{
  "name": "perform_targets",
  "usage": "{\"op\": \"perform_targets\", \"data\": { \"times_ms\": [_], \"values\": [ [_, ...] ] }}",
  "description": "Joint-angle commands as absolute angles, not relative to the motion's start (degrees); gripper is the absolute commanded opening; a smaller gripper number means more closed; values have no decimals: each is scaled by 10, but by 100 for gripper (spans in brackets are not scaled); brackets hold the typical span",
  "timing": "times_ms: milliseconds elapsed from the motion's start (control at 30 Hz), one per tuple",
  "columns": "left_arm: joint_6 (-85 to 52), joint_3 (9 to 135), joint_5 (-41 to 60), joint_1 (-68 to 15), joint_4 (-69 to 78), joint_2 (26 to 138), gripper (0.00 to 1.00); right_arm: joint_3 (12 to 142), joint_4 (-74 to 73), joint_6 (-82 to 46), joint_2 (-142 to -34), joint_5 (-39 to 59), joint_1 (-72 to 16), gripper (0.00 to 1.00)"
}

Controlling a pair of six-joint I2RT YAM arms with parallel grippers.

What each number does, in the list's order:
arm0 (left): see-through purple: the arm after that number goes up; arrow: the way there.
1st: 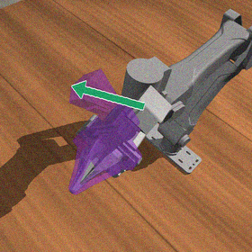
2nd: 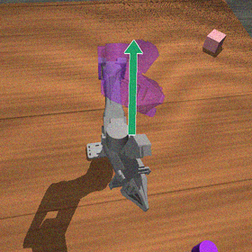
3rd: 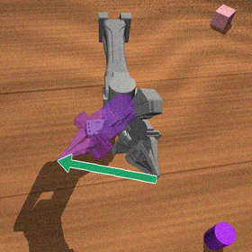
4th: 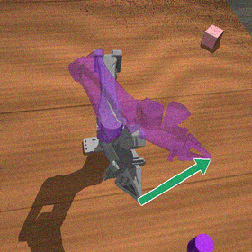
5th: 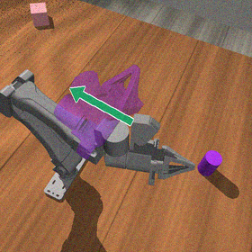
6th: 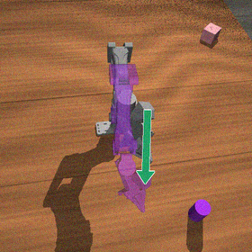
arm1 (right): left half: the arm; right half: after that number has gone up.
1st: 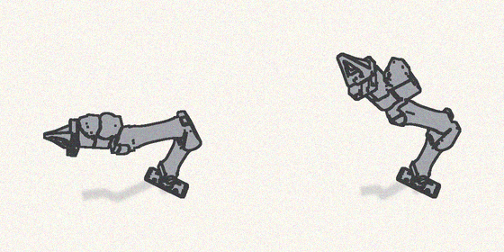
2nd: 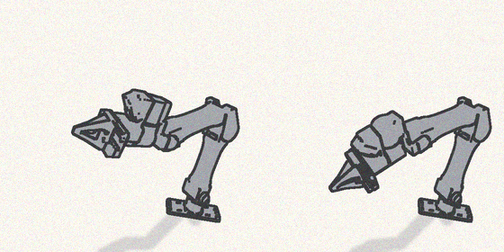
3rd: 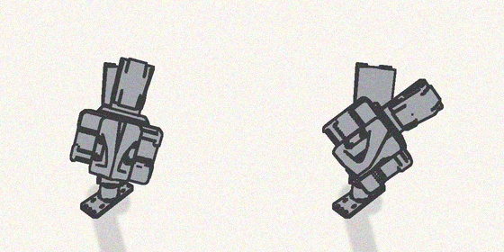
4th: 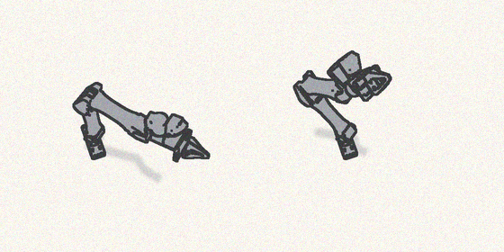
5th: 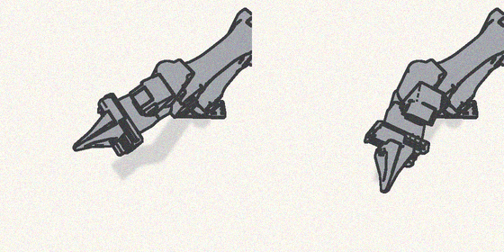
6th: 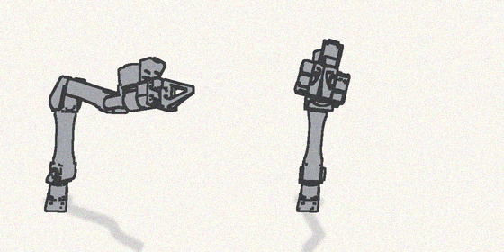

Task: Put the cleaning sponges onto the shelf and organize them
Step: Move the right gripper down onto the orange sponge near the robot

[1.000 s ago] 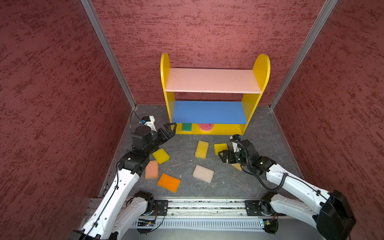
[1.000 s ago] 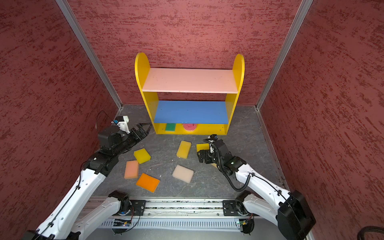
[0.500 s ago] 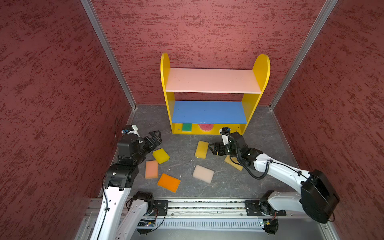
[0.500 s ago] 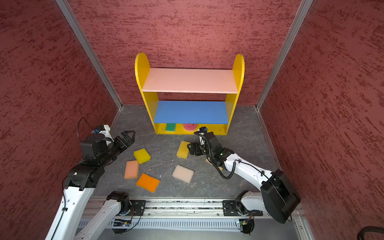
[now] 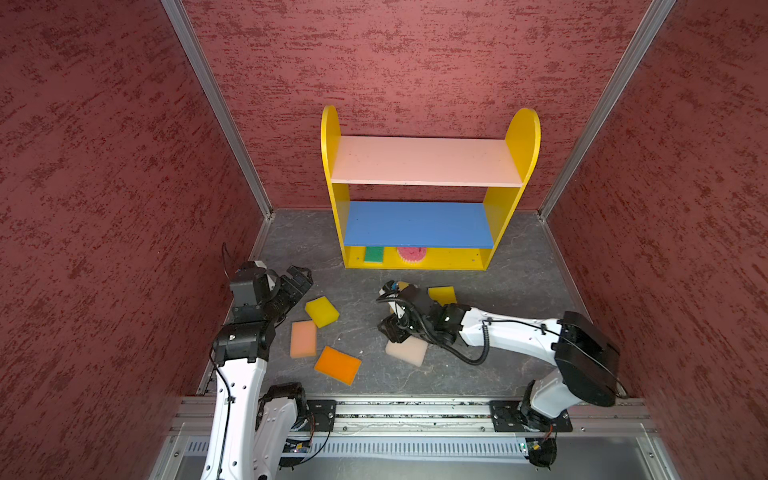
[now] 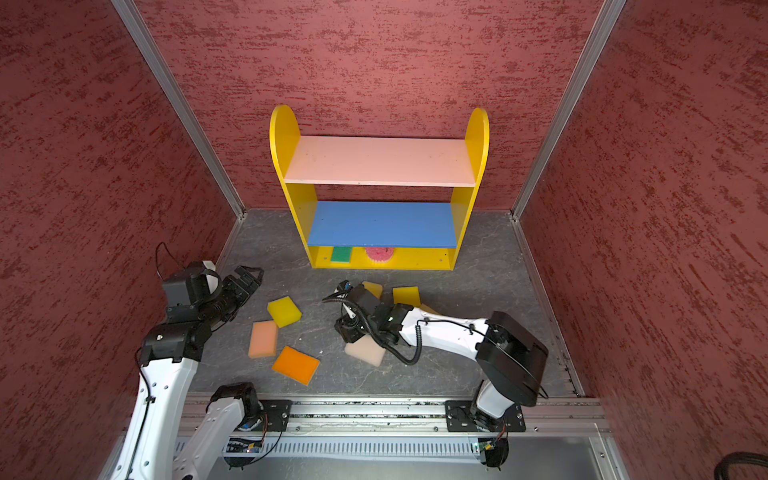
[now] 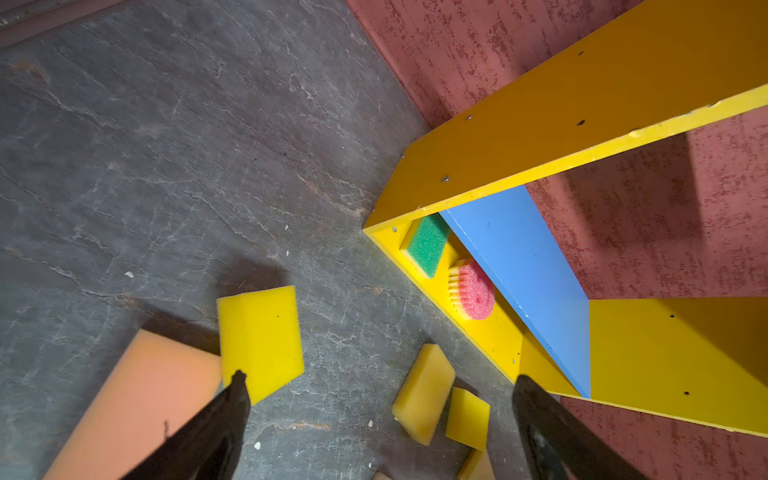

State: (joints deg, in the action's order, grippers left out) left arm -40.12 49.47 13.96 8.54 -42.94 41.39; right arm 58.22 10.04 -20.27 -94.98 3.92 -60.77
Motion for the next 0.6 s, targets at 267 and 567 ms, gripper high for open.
{"op": "perform_targets", "data": {
  "times_ms": [267, 567],
  "values": [
    [-391, 490, 189, 129, -438, 374, 98, 712, 141, -150, -1104, 54, -692, 61],
    [-391, 486, 199, 136, -436, 377, 98, 743, 134, -159, -1149, 95, -703, 59]
  ]
}}
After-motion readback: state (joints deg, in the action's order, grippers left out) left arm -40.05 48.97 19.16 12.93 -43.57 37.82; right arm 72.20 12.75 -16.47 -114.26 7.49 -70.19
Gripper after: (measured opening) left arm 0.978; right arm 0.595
